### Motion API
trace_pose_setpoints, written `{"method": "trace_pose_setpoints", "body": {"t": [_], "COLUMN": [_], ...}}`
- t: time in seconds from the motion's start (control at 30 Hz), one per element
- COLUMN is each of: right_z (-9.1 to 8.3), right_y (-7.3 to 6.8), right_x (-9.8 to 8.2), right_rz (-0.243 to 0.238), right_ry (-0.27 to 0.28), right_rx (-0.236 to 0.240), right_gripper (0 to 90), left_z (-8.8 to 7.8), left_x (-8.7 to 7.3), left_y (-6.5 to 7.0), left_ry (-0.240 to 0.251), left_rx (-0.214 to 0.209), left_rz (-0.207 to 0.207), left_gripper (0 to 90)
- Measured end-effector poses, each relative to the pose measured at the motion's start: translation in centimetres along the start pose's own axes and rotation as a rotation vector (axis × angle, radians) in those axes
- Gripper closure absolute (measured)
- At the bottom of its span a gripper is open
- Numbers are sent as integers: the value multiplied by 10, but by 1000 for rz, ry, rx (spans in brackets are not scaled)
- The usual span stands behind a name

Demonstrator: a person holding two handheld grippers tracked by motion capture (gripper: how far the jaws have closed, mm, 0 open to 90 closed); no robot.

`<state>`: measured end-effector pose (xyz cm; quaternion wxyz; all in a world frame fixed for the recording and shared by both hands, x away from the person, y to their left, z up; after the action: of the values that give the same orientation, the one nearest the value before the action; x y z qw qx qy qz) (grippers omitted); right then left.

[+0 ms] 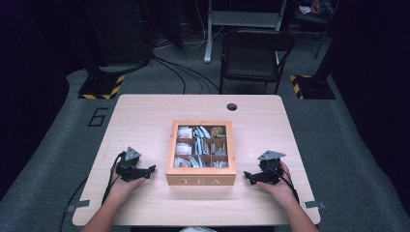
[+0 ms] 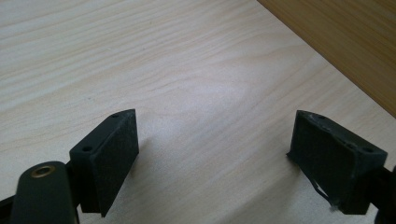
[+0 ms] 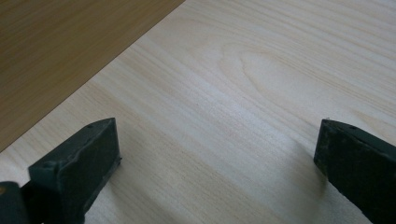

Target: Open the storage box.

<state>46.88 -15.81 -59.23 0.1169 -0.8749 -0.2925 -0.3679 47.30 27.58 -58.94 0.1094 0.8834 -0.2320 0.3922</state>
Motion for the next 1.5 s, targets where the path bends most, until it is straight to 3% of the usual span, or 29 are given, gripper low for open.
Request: {"method": "trace_pose_setpoints", "body": {"t": [0.13, 0.2, 0.3, 0.33, 0.37, 0.5, 0.57, 0.67, 0.7, 1.1, 1.23, 1.37, 1.5], "right_z": [-3, -5, -7, -8, -11, -16, -20, -28, -32, -52, -57, -59, -61], "right_y": [2, 3, 3, 3, 2, -3, -4, -9, -12, -32, -38, -42, -44], "right_x": [0, -1, 0, 0, 1, 2, 6, 13, 17, 34, 38, 42, 43], "right_rz": [-1, 6, 11, 10, 11, 34, 9, 22, 6, -41, -33, -21, -26], "right_ry": [16, 21, 22, 17, 6, -11, 14, 39, 55, 107, 121, 134, 139], "right_rx": [3, -2, 1, 1, 13, 54, 54, 59, 55, 85, 103, 111, 126], "right_gripper": [79, 120, 187, 233, 337, 403, 410, 409, 406, 394, 390, 371, 372], "left_z": [-1, -2, -6, -7, -8, -20, -24, -27, -28, -47, -51, -53, -57], "left_x": [0, 0, 2, 2, 4, 12, 16, 18, 20, 31, 34, 35, 38], "left_y": [0, 0, 3, 4, 5, 12, 15, 19, 22, 34, 40, 42, 45], "left_ry": [1, 2, -6, -13, -4, 30, 37, 39, 37, 49, 56, 50, 71], "left_rx": [3, -1, -39, -52, -53, -84, -98, -109, -123, -170, -179, -158, -187], "left_rz": [-6, -15, -53, -61, -64, -73, -69, -52, -53, -39, -17, 7, -16], "left_gripper": [164, 223, 274, 275, 275, 294, 306, 330, 330, 353, 356, 364, 364]}}
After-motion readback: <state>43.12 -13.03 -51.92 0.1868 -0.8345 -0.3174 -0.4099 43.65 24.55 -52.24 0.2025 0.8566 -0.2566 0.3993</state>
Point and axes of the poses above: each handheld gripper's, and its own axes: z roughly forward along the jaws, x roughly out of its top, y roughly to its right, the point moved 9 cm from there along z, roughly forward along the jaws, and after that the axes turned 1 degree about -z, right-handed, at the moved point
